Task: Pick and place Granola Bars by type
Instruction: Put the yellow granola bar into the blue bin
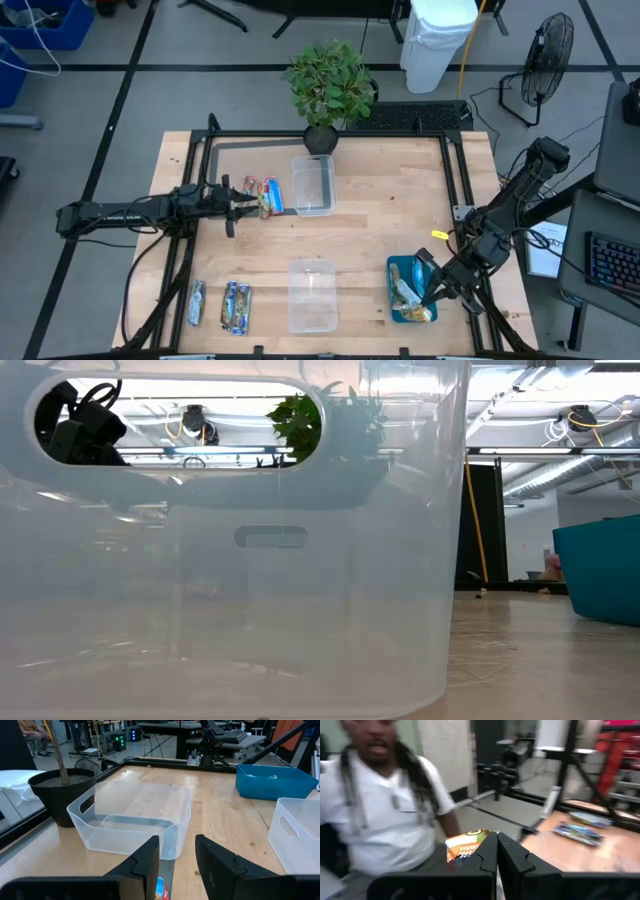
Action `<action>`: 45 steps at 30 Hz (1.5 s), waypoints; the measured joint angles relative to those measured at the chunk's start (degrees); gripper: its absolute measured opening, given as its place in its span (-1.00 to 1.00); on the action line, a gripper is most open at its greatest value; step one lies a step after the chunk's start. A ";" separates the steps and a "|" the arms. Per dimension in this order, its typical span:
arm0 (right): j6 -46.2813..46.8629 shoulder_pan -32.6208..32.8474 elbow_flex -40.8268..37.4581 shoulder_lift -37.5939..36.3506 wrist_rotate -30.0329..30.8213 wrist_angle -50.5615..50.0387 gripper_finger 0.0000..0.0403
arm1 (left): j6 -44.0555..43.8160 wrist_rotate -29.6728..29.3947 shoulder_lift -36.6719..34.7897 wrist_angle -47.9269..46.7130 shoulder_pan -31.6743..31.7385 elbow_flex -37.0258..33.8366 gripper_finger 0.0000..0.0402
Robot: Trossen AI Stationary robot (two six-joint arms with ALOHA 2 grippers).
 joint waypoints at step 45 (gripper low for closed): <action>-7.71 -0.02 0.09 -6.89 -4.16 0.24 -1.00 | 0.00 0.00 0.00 0.02 0.00 0.00 -0.35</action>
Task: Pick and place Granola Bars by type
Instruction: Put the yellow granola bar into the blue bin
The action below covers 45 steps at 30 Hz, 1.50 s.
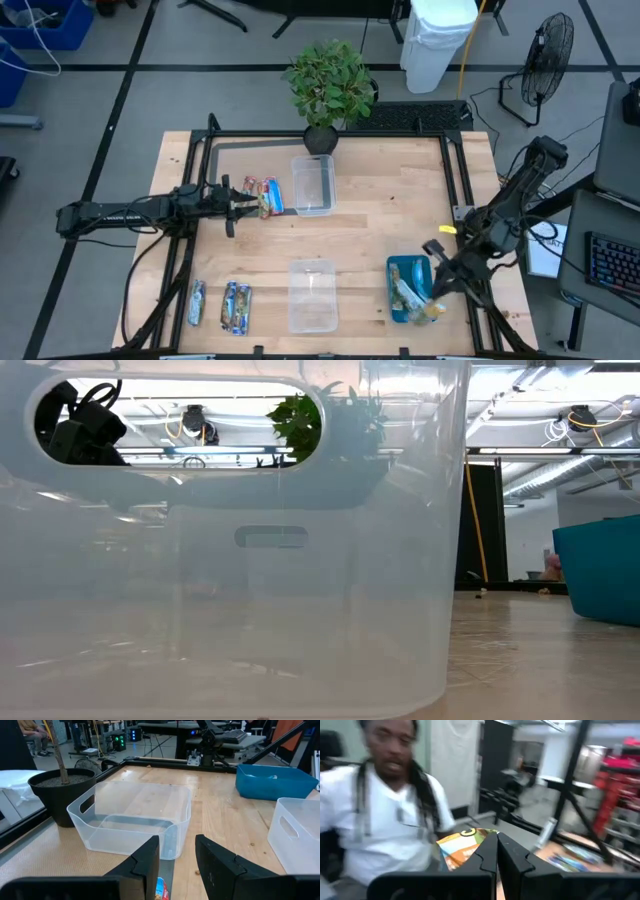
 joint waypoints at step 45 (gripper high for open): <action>15.10 -31.72 -16.90 -41.11 -12.32 -12.12 -1.00 | 0.00 0.00 -0.02 -0.07 0.00 0.00 -0.35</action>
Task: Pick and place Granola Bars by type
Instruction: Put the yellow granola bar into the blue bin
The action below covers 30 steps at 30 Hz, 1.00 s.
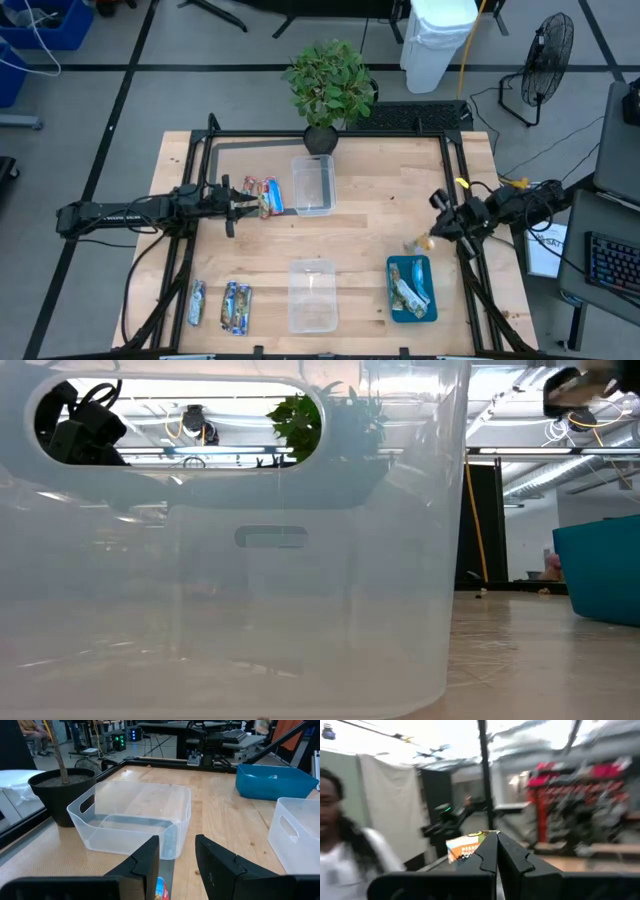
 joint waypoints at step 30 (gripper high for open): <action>29.13 0.11 -4.05 5.45 -15.35 -15.63 -1.00 | 0.00 0.00 0.00 0.05 -0.02 0.00 -0.35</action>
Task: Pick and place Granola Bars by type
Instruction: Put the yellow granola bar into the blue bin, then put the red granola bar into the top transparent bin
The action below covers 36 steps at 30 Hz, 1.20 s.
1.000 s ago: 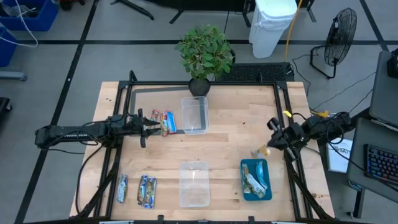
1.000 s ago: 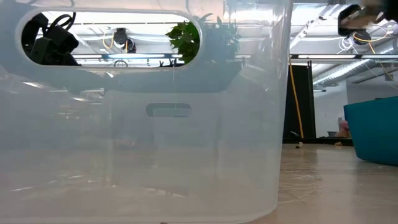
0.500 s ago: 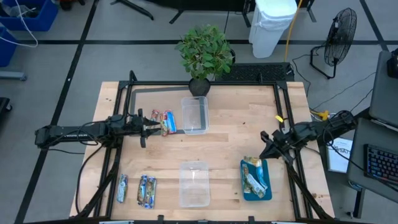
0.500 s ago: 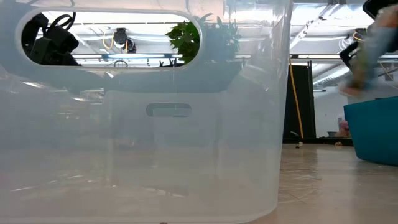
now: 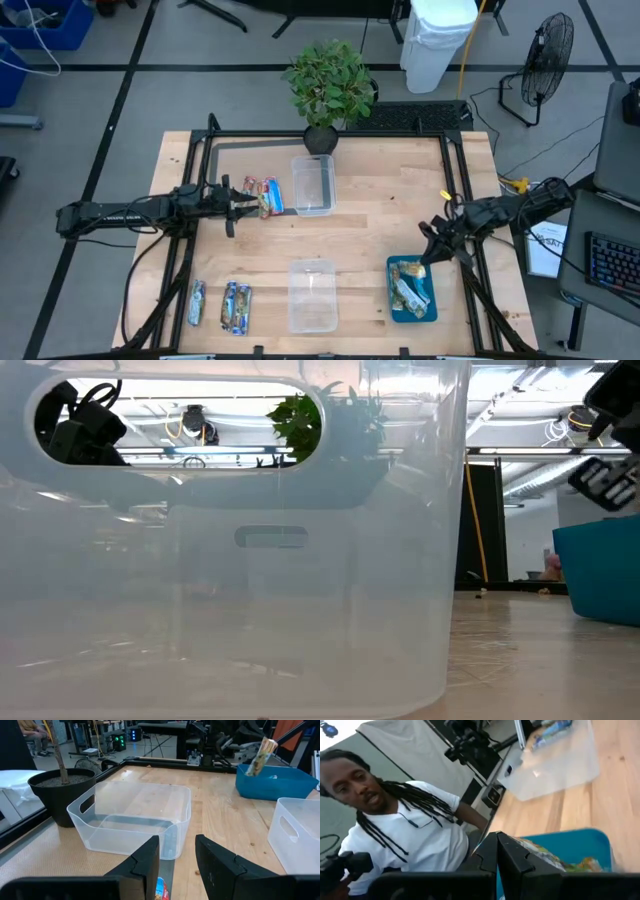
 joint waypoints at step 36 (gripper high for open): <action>-1.07 -0.02 -1.13 0.13 3.36 -0.31 -0.39 | 0.00 0.00 0.02 0.02 0.00 0.00 -0.35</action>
